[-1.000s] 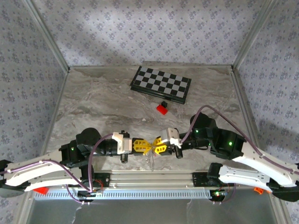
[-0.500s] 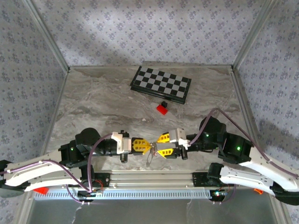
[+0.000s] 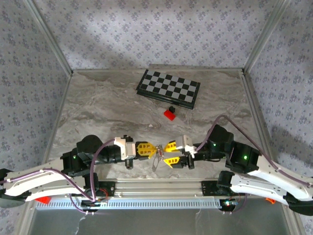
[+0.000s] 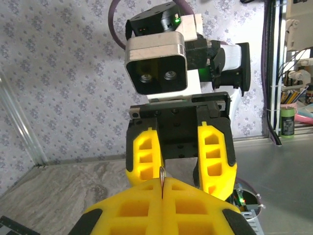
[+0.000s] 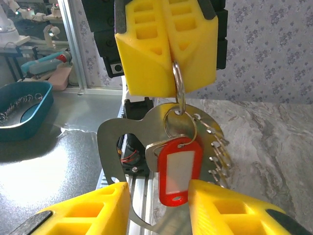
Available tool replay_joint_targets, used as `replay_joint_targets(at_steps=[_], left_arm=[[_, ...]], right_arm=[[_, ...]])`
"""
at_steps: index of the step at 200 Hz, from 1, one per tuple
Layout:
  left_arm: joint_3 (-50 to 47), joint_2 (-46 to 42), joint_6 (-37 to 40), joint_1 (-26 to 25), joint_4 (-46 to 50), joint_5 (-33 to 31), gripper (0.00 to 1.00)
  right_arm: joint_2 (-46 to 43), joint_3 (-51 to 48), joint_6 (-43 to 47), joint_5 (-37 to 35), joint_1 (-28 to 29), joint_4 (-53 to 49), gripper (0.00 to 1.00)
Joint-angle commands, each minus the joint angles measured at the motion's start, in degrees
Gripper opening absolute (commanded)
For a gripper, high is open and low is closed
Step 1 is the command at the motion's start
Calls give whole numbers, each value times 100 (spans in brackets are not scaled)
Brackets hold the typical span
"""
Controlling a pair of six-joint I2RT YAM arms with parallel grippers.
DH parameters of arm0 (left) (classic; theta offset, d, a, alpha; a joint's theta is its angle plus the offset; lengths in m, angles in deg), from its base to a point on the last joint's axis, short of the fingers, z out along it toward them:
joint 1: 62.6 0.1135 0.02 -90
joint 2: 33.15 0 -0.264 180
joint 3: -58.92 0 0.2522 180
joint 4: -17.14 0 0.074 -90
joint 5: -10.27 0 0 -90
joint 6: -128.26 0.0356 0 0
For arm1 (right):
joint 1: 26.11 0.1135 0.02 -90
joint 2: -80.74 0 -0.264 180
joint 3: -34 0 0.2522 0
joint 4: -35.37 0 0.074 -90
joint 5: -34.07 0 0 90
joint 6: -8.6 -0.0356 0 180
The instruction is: Put the keys on the keyring
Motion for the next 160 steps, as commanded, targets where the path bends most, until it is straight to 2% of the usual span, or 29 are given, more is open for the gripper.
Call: replay_joint_targets(at_steps=[1,50,105,132,160], left_arm=[[-2,-80,-21,10,-445,-81,0],[-37,-124,-15,9,-444,-99,0],[-55,-120,-5,5,-410,-145,0],[-71,-121,-5,7,-383,-149,0],[-71,-124,-12,3,-341,-141,0]], right_arm=[[-25,-73,-148,60,46,325,38],[114,-153,-226,87,44,606,42],[259,-223,-314,161,42,899,40],[283,-253,-323,123,45,1005,35],[276,-268,-315,68,41,1047,23]])
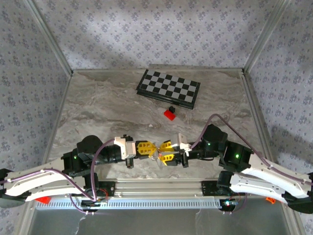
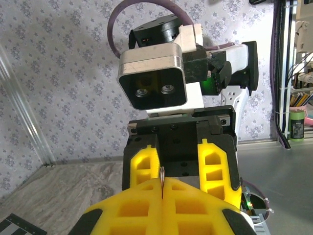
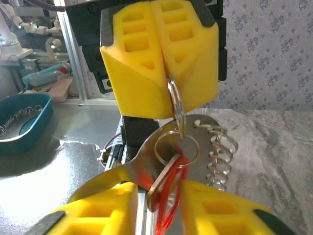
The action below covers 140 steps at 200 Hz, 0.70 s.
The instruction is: Put the keys on the keyring
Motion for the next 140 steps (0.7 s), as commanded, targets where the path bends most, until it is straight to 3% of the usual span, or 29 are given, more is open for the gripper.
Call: replay_joint_targets(at_steps=[1,64,140], left_arm=[[3,-115,-13,7,-218,4,0],[57,-85,-11,4,-91,67,0],[150,5,-23,2,174,33,0]], right_arm=[[-20,-27,-43,19,30,245,23],[-123,-52,3,-197,22,258,8],[-307,-100,31,-417,-4,283,5]])
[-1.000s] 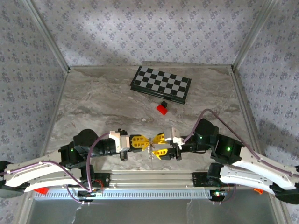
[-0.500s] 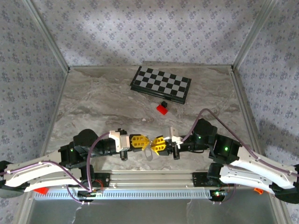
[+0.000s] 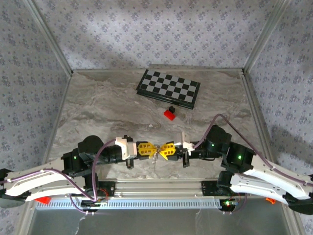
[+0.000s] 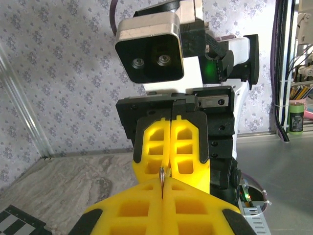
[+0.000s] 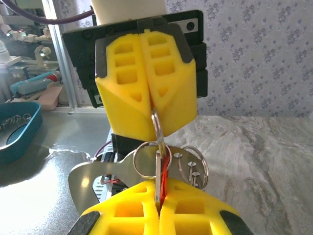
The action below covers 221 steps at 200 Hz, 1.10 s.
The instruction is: Put the keys on the keyring
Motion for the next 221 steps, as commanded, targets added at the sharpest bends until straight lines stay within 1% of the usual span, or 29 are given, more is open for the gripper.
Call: replay_joint_targets(at_steps=[1,98,177,221], left_arm=[[151,-18,-23,6,-27,38,0],[212,10,-62,4,277,46,0],[462,139,-25,5,977,-79,0],[466,257,-8,8,877,-10,0]], right_arm=[[-89,-46,53,-120,-13,167,5],[-265,-102,49,-245,-100,165,3],[-277,110,214,-368,-145,-187,3],[-111,268,284,-282,-162,-280,4]])
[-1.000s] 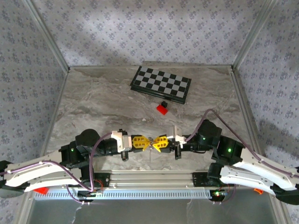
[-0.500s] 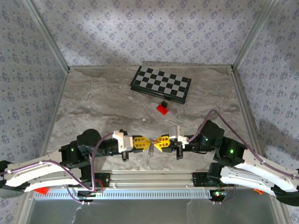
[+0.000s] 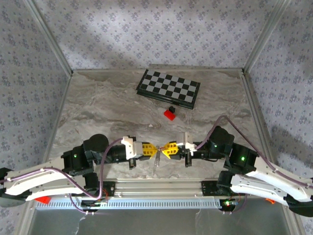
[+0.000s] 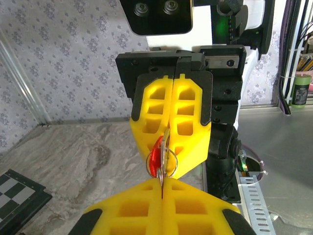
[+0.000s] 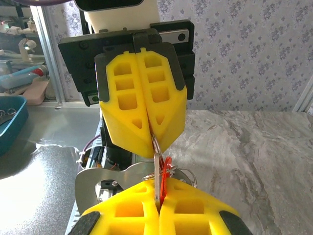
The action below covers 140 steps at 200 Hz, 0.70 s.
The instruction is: Put the keys on the keyring
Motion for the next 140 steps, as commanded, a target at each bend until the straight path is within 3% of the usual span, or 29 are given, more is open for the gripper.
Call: replay_joint_targets(at_steps=[1,61,140], left_arm=[[218,73,11,9,-19,145,0],[392,257,113,4,267,34,0],[401,287,163,5,921,-487,0]], right_arm=[[75,309,114,-98,-44,26,4],[145,467,246,-141,-32,-196,5],[370,1036,406,-1141,-71,-1336,2]])
